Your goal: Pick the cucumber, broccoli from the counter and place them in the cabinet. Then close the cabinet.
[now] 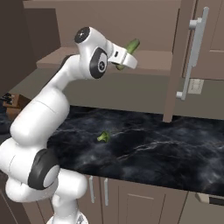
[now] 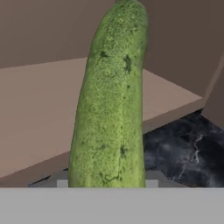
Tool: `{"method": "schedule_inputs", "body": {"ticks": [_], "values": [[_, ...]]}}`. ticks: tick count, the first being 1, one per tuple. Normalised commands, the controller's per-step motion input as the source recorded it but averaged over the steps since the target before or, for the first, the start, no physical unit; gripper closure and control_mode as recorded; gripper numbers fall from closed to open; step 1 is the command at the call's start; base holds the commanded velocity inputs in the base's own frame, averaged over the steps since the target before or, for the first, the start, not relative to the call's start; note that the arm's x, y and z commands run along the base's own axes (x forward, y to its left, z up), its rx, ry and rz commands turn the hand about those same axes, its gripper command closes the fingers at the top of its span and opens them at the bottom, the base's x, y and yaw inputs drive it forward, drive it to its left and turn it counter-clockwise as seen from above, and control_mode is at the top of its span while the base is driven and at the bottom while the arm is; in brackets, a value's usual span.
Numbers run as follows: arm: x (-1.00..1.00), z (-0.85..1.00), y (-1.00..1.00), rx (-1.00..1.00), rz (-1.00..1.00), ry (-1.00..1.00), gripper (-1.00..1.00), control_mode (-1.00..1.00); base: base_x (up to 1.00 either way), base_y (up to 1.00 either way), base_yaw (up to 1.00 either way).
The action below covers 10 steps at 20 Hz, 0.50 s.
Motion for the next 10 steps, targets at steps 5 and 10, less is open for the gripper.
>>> {"method": "schedule_inputs", "body": {"ticks": [5,10], "values": [[0.85,0.0,-0.35,0.0,0.0,0.0,1.0,-1.0,0.0,0.0,0.0],[0.84,0.0,-0.34,0.0,0.0,0.0,1.0,-1.0,0.0,0.0,0.0]]}}
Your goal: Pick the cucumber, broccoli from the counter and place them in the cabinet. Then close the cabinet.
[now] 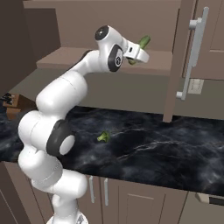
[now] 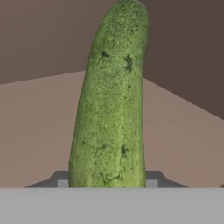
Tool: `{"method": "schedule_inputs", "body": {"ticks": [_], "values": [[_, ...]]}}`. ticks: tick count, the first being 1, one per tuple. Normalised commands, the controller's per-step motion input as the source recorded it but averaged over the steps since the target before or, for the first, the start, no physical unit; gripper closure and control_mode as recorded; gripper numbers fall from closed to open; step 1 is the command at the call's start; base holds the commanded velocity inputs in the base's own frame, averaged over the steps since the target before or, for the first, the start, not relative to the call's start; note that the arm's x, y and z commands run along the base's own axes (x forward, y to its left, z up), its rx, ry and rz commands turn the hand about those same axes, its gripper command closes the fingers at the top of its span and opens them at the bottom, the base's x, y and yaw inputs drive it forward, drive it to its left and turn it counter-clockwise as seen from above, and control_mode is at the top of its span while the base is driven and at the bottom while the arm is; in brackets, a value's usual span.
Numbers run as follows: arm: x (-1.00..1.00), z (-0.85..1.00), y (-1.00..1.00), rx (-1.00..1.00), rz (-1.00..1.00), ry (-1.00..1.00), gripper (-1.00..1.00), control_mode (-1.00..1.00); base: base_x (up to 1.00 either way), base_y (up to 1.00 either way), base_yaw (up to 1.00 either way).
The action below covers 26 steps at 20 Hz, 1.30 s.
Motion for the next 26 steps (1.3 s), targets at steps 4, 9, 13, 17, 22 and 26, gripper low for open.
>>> {"method": "schedule_inputs", "body": {"ticks": [4,9,13,17,22,26], "values": [[0.78,0.0,-0.29,0.0,0.0,0.03,1.0,-1.0,0.0,0.0,0.0],[0.68,0.0,-0.11,0.0,0.0,0.01,1.0,-1.0,0.0,0.0,0.0],[0.52,0.0,0.0,0.0,0.0,0.0,-1.0,-1.0,0.0,0.0,0.0],[-0.14,-0.03,0.0,0.0,0.0,0.0,-1.0,-1.0,0.0,0.0,0.0],[-0.67,-0.08,0.04,0.0,0.0,-0.03,-1.0,-1.0,0.0,0.0,0.0],[-1.0,-0.56,0.32,-0.02,0.0,-0.01,-1.0,-1.0,0.0,0.0,0.0]]}}
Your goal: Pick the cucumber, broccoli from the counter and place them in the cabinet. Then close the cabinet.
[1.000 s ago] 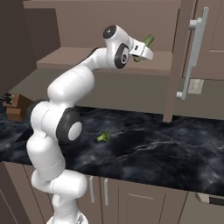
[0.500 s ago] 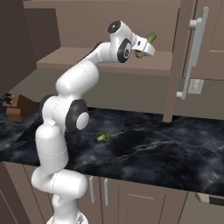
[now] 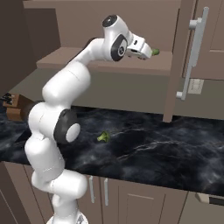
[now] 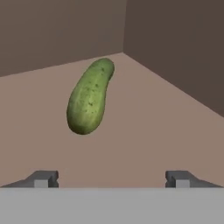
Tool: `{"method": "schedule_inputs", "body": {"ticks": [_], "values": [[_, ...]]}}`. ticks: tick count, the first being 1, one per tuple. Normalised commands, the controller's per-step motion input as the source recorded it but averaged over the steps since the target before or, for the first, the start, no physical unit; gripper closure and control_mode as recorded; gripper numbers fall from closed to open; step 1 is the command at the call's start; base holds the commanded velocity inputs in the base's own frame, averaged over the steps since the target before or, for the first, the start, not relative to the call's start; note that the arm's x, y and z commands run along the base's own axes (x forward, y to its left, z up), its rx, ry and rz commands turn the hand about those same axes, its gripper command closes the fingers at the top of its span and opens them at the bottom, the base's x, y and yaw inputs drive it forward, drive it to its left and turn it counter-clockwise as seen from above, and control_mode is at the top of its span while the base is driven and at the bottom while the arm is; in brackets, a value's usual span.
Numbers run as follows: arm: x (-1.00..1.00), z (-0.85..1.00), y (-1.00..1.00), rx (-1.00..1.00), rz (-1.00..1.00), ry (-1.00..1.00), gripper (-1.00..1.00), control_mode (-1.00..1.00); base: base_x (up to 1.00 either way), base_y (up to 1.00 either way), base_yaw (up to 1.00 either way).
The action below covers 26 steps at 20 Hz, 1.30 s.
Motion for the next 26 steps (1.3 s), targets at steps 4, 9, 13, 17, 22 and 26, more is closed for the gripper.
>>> {"method": "schedule_inputs", "body": {"ticks": [4,9,13,17,22,26], "values": [[-1.0,-0.77,0.56,-0.09,0.0,0.0,-1.0,-1.0,0.0,0.0,0.0],[-1.0,-0.23,0.56,-0.05,0.02,-0.01,-1.0,-1.0,0.0,0.0,0.0],[-1.0,-0.11,0.48,0.02,0.05,0.2,-1.0,-1.0,0.0,0.0,0.0],[-1.0,-0.81,0.57,0.11,0.02,0.2,-1.0,-1.0,0.0,0.0,0.0],[-0.83,-1.0,0.39,0.18,0.12,0.1,-1.0,-1.0,0.0,0.0,0.0],[-0.54,-0.98,0.24,0.18,0.13,0.04,-1.0,-1.0,0.0,0.0,0.0]]}}
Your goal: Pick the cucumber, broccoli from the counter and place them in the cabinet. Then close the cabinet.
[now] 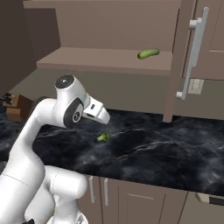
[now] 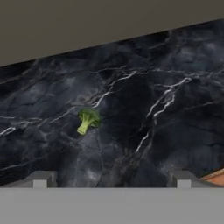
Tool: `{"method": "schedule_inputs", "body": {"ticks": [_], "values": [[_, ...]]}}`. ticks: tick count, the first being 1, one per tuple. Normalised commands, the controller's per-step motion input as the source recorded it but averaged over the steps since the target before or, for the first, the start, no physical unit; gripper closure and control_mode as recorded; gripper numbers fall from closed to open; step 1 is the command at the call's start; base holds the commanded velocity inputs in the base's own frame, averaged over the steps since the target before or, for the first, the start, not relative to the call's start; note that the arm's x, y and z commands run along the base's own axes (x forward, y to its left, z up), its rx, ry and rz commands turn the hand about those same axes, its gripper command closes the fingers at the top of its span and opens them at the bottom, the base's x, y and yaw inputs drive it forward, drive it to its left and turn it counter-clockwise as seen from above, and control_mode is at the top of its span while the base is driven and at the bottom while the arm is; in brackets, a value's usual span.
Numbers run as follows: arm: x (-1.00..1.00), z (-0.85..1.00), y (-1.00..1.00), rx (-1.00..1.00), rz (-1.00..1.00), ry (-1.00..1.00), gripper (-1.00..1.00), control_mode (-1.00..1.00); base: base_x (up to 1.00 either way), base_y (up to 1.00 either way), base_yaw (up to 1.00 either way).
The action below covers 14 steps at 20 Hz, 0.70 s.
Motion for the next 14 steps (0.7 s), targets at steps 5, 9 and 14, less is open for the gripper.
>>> {"method": "schedule_inputs", "body": {"ticks": [5,9,14], "values": [[-0.06,-0.83,0.07,0.17,0.17,0.06,-1.0,-1.0,0.0,0.0,0.0],[0.42,-0.38,0.06,0.09,0.06,0.18,-1.0,-1.0,0.0,0.0,0.0],[0.63,-0.3,0.0,0.05,0.01,0.18,-1.0,-1.0,0.0,0.0,0.0]]}}
